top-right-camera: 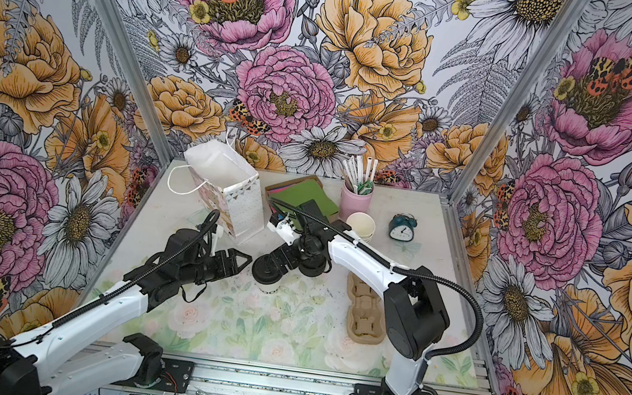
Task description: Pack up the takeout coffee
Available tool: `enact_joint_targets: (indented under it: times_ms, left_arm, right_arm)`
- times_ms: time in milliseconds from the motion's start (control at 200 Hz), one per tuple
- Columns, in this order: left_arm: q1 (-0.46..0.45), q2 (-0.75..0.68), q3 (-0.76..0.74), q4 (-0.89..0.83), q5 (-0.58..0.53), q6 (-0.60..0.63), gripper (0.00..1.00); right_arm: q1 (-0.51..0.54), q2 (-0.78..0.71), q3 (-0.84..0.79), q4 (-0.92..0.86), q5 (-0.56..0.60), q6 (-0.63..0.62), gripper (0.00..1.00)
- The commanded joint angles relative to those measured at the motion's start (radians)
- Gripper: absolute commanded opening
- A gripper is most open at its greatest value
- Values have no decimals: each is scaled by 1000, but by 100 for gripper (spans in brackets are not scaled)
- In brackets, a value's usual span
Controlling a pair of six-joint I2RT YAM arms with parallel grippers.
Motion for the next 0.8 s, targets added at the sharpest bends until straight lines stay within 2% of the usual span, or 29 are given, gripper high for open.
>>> enact_joint_targets:
  times_ms: [0,320,515,795]
  left_arm:
    - [8,7,50,5,37,39,75]
    - [-4,129,117,30,98,76,73]
    - [-22,229,163,30,113,119,72]
    - [-48,295,171,29,79,138,69]
  right_arm:
    - [12,-79,-25,-16,61,36,90]
    - [30,-150,-119,9,155,174,90]
    - [48,-143,-158,43,177,208,91]
    - [45,-118,-159,51,222,212,91]
